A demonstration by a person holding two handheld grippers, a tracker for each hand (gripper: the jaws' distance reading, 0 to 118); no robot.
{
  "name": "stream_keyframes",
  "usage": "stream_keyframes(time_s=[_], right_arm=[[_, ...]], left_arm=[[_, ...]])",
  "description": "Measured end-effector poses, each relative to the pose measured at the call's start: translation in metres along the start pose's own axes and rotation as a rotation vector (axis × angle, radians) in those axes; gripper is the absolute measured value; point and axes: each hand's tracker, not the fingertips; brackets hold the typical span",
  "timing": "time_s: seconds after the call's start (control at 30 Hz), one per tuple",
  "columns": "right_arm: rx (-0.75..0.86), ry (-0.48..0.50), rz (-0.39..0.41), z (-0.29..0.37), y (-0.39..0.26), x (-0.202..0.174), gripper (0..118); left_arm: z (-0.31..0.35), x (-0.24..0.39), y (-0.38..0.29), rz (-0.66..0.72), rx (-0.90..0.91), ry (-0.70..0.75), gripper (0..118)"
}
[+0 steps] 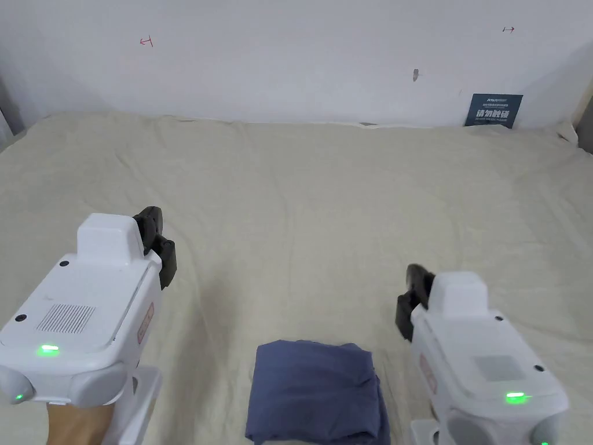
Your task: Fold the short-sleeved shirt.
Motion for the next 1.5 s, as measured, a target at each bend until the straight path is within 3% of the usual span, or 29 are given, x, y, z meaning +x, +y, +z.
stream_keyframes(time_s=[0.27,0.47,0.57,0.67,0.7,0.77,0.87,0.9,0.93,0.97,1.17,1.3,1.37,1.4,1.5], right_arm=[[-0.269,0.076,0.057,-0.051,-0.102,-0.045,3],[-0.454,0.07,0.083,-0.074,-0.157,-0.057,2],[-0.351,0.092,0.016,-0.071,-0.169,-0.049,2],[-0.4,0.099,0.022,-0.075,-0.165,-0.047,2],[-0.404,0.105,0.026,-0.074,-0.164,-0.046,2],[-0.403,0.11,0.029,-0.073,-0.164,-0.046,2],[-0.407,0.12,0.007,-0.073,-0.163,-0.042,2],[-0.409,0.123,0.002,-0.073,-0.163,-0.041,2],[-0.409,0.126,0.002,-0.073,-0.163,-0.041,2],[-0.409,0.128,0.002,-0.073,-0.163,-0.041,2],[-0.411,0.136,0.001,-0.072,-0.161,-0.04,2],[-0.411,0.142,-0.001,-0.072,-0.161,-0.039,2],[-0.409,0.144,0.001,-0.073,-0.162,-0.039,2],[-0.408,0.146,0.003,-0.073,-0.162,-0.038,2],[-0.408,0.153,0.016,-0.073,-0.162,-0.038,2]], left_arm=[[0.007,-0.004,-0.013,0.01,-0.051,-0.013,0],[0.003,-0.004,-0.034,0.077,-0.161,-0.077,0],[-0.003,-0.002,-0.048,0.158,-0.239,-0.121,0],[-0.013,-0.001,-0.063,0.249,-0.335,-0.178,2],[-0.018,0.001,-0.07,0.28,-0.38,-0.194,7],[-0.028,0.004,-0.084,0.335,-0.48,-0.231,35],[-0.048,0.009,-0.11,0.416,-0.645,-0.3,59],[-0.055,0.013,-0.119,0.44,-0.712,-0.32,90],[-0.062,0.016,-0.129,0.472,-0.761,-0.34,110],[-0.068,0.017,-0.138,0.509,-0.786,-0.355,118],[-0.101,0.032,-0.188,0.571,-0.966,-0.416,115],[-0.109,0.04,-0.208,0.574,-1.032,-0.458,68],[-0.107,0.041,-0.211,0.601,-1.015,-0.483,57],[-0.106,0.04,-0.21,0.623,-1.001,-0.499,44],[-0.106,0.04,-0.212,0.644,-1.007,-0.53,23]])
